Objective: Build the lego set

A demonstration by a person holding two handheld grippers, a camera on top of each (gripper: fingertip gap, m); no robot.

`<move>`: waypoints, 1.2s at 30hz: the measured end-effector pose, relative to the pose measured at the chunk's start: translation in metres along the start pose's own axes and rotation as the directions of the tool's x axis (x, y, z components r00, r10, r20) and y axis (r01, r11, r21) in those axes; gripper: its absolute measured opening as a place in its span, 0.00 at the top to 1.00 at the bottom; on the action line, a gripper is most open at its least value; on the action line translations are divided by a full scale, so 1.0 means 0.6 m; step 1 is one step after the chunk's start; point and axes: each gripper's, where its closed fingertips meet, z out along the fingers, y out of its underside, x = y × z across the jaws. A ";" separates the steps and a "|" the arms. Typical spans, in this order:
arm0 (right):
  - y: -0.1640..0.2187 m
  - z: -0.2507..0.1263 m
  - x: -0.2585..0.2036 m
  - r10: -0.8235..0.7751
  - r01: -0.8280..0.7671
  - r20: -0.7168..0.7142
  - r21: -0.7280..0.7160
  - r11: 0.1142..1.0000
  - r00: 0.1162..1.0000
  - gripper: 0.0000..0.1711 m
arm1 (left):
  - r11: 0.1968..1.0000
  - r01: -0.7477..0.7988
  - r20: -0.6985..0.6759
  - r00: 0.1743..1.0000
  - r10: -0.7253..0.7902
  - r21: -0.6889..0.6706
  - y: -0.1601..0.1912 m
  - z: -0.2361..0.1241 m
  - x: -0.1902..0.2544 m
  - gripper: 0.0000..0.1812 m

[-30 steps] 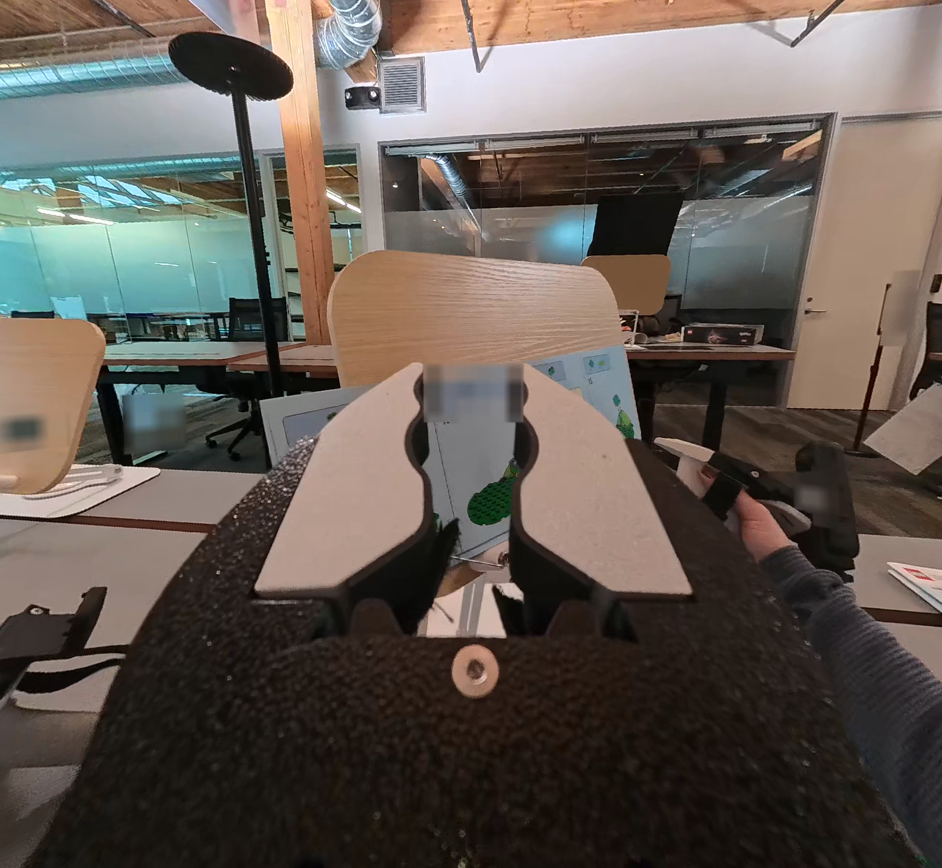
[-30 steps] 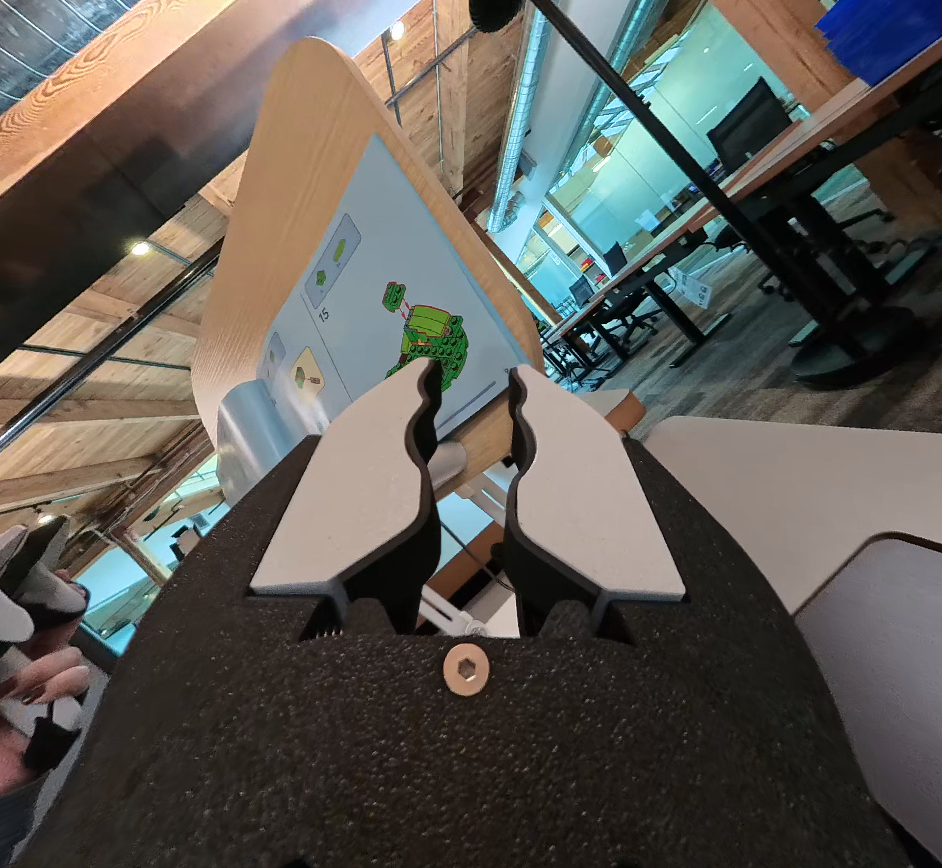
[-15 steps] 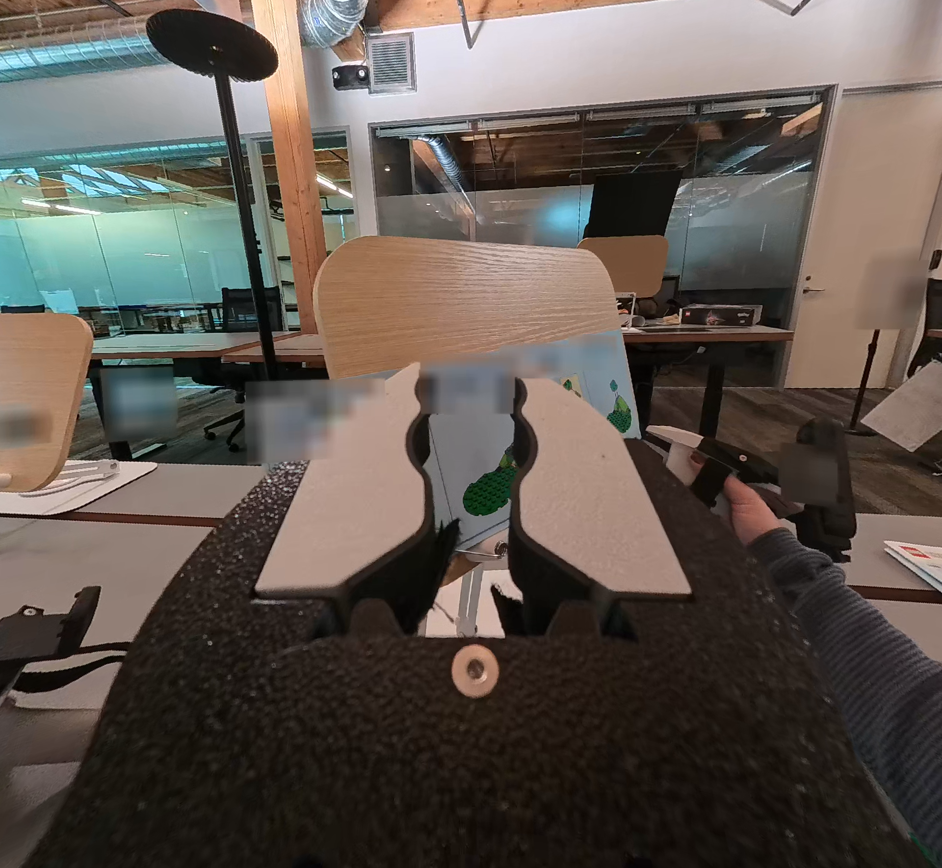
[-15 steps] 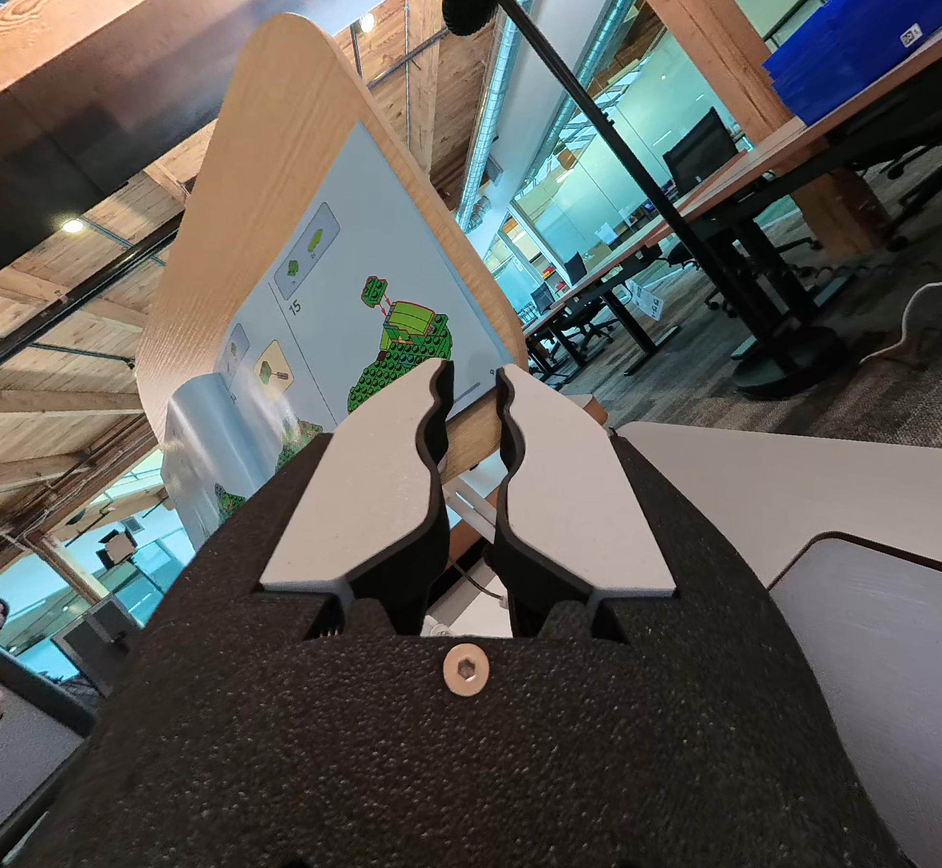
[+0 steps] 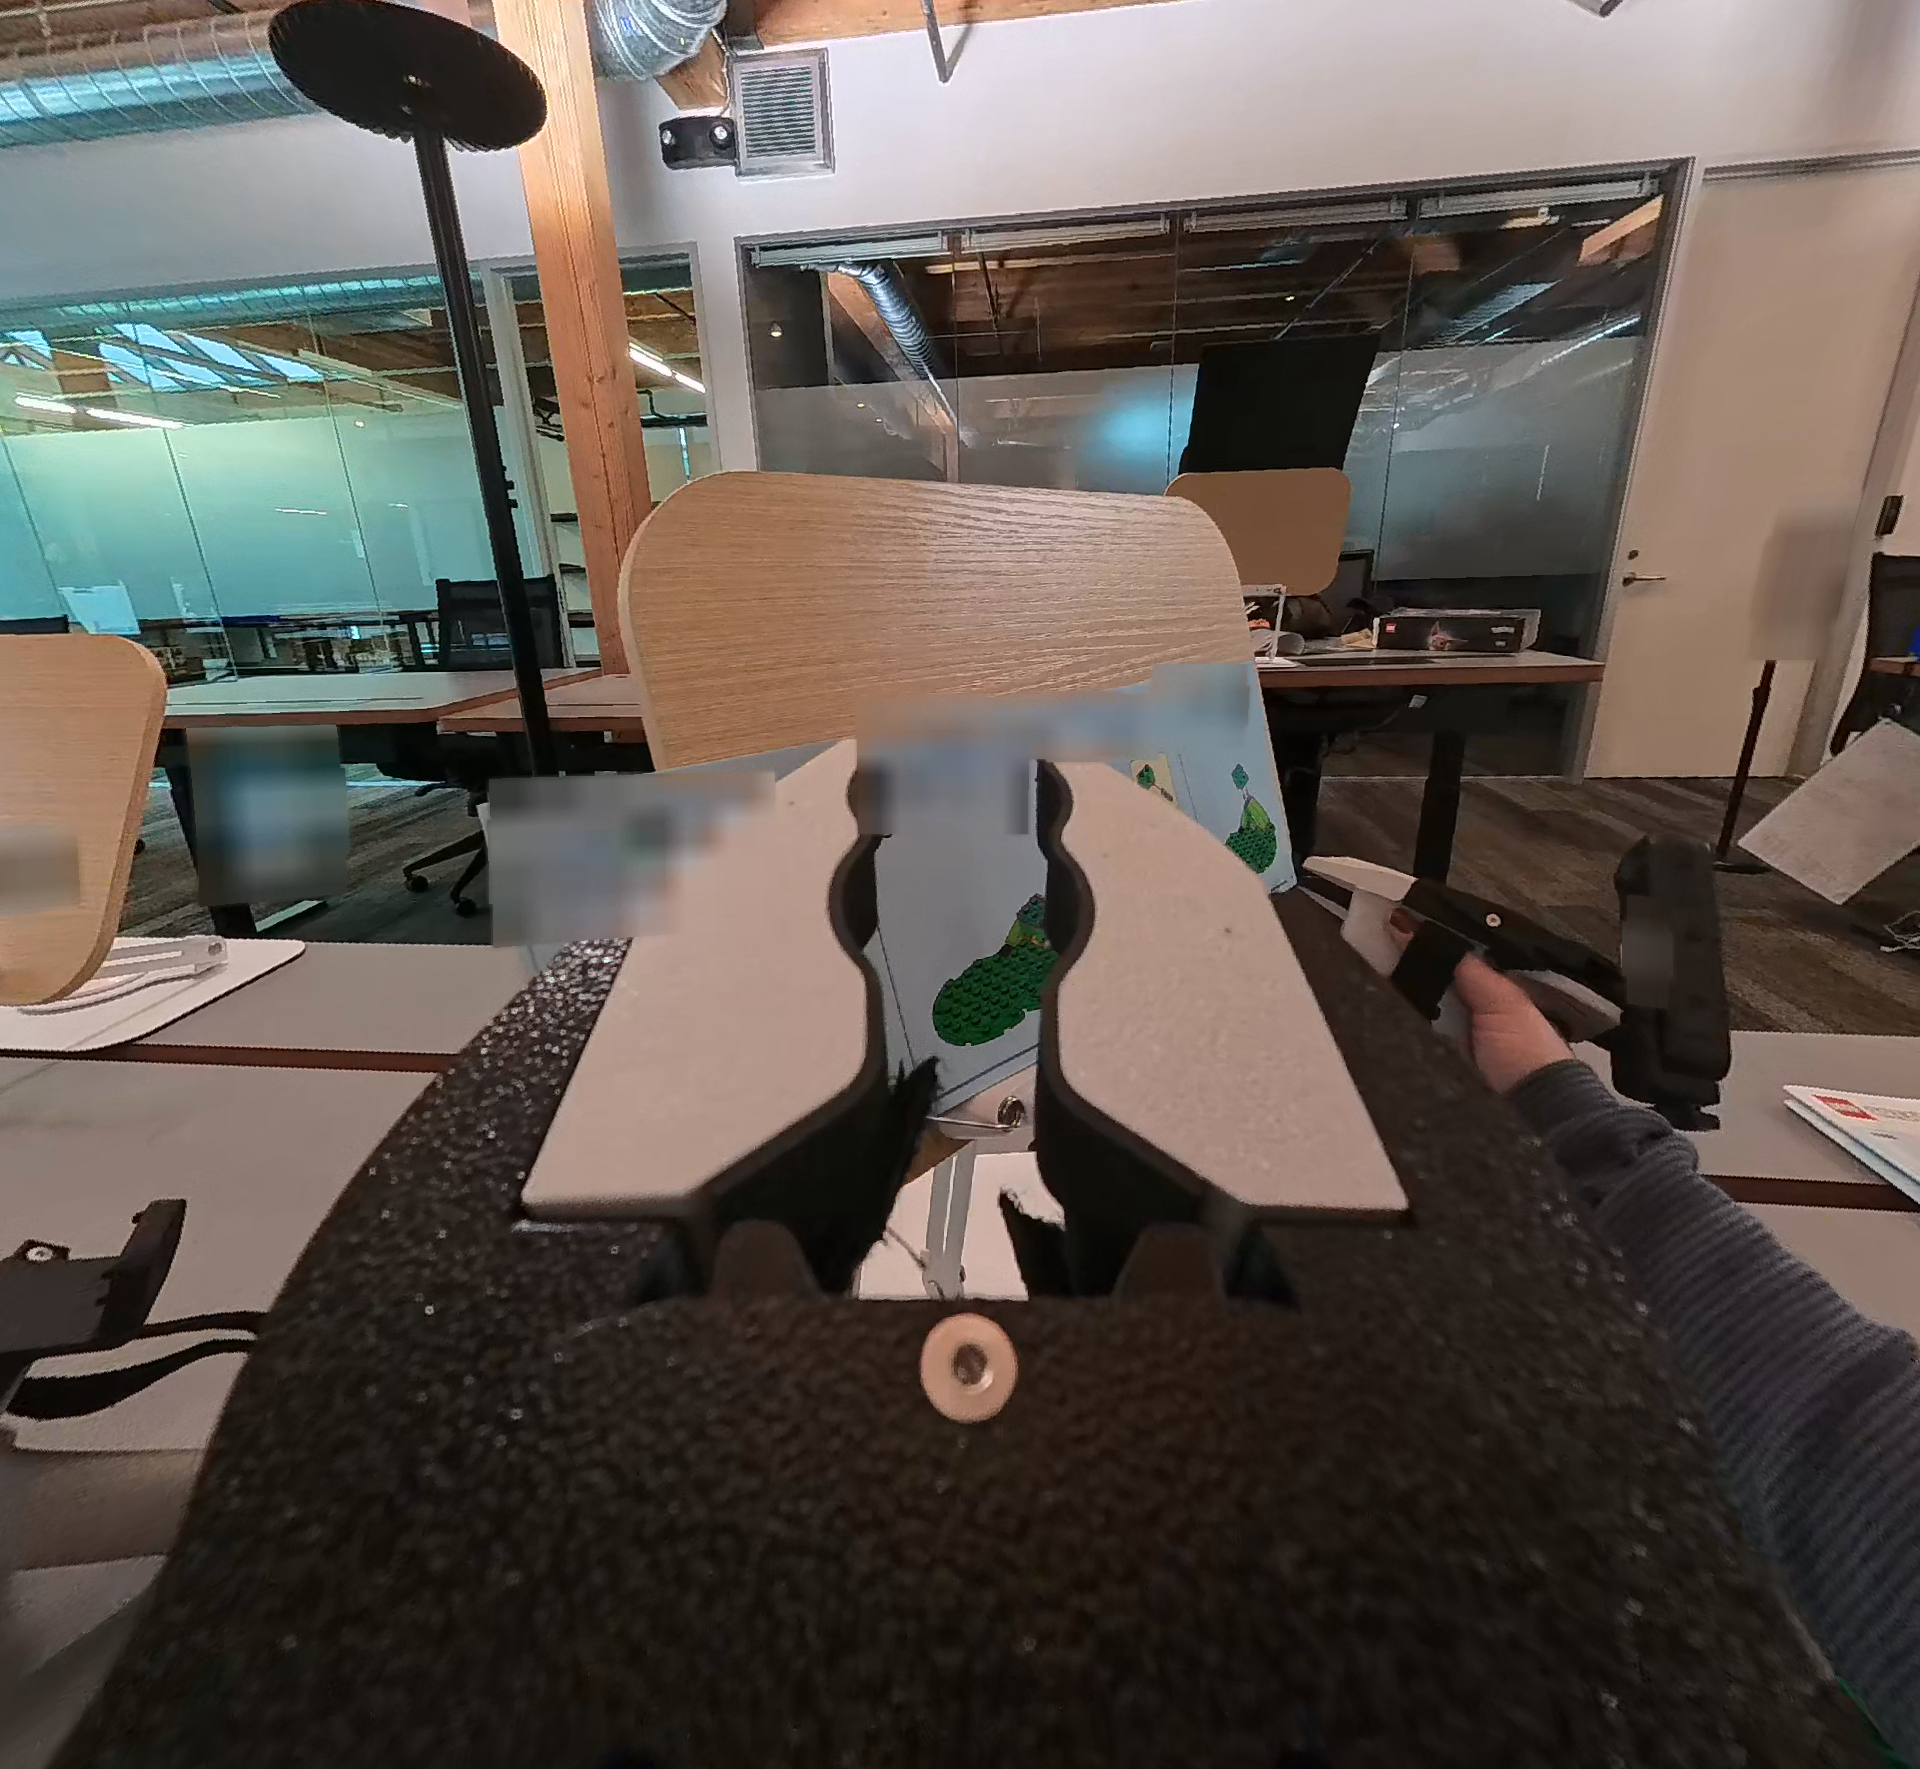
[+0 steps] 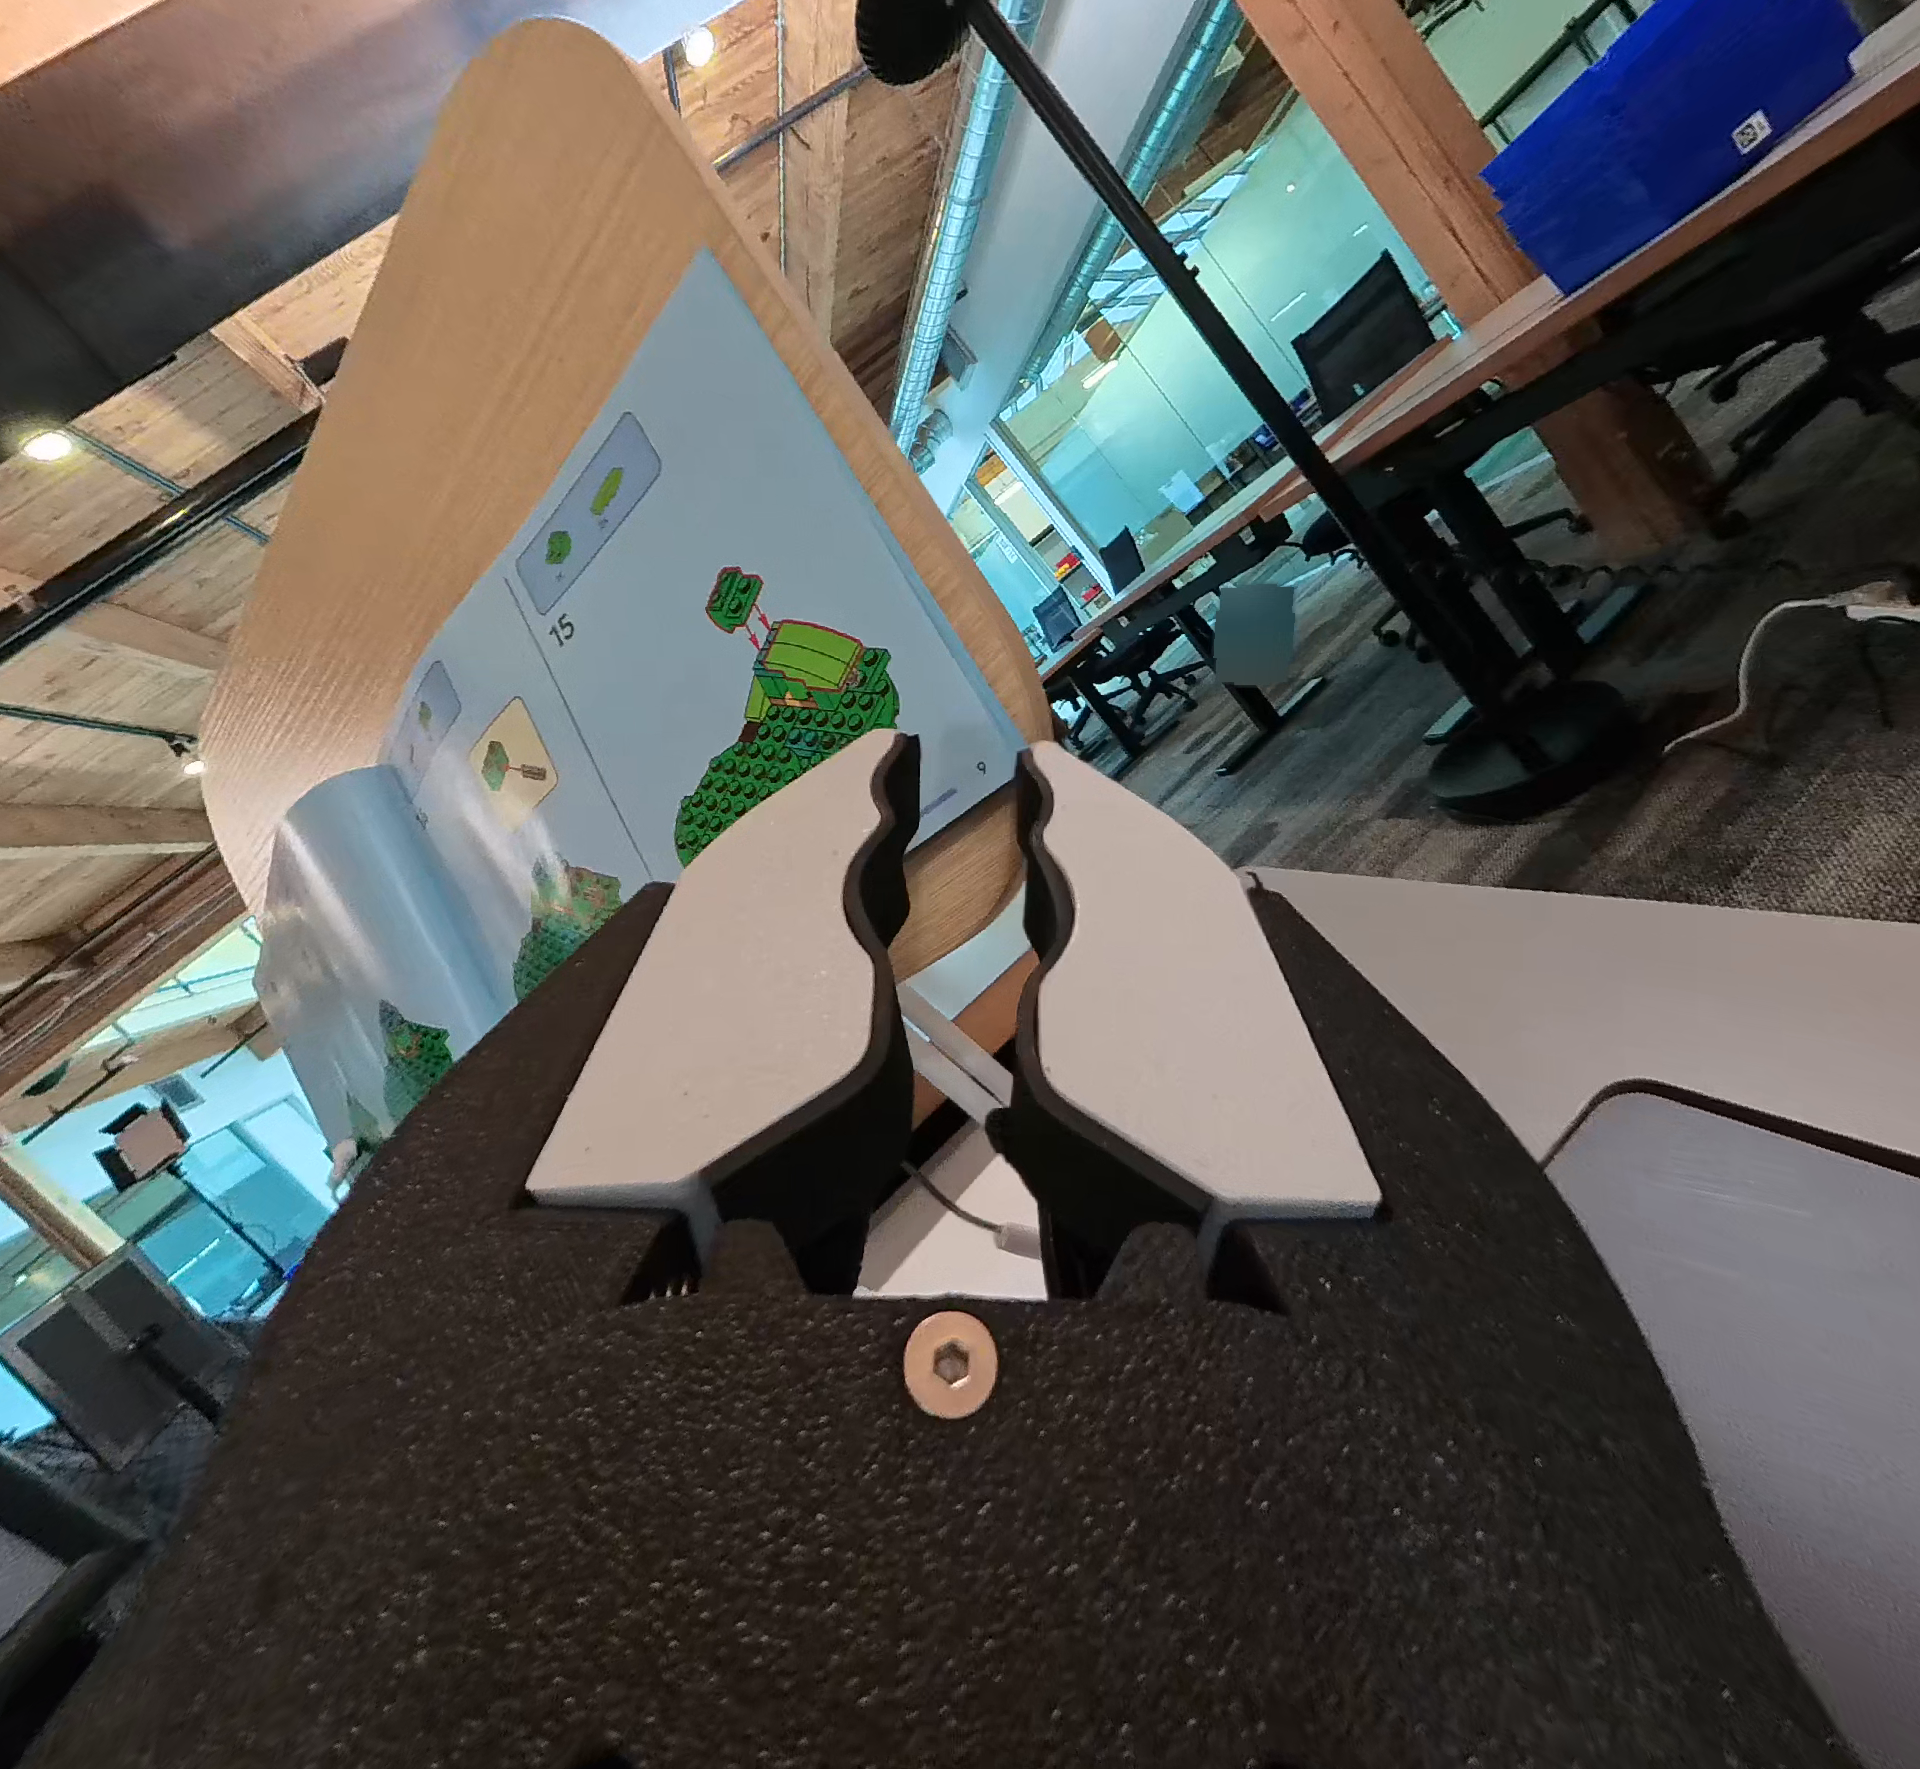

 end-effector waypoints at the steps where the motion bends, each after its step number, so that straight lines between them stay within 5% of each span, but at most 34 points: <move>1: -0.001 0.000 -0.002 0.000 0.000 0.006 0.001 1.000 1.000 0.91 | 1.000 -0.001 -0.001 1.000 0.001 0.000 0.000 0.000 0.001 0.85; 13: 0.000 0.003 0.008 -0.011 0.010 -0.041 -0.008 1.000 0.999 0.86 | 1.000 0.002 -0.007 1.000 -0.002 0.000 -0.001 -0.001 0.002 0.85; 36: 0.003 0.003 -0.007 -0.020 0.020 -0.003 -0.025 0.999 1.000 0.95 | 1.000 0.000 -0.018 1.000 0.000 -0.004 -0.001 0.001 0.007 0.85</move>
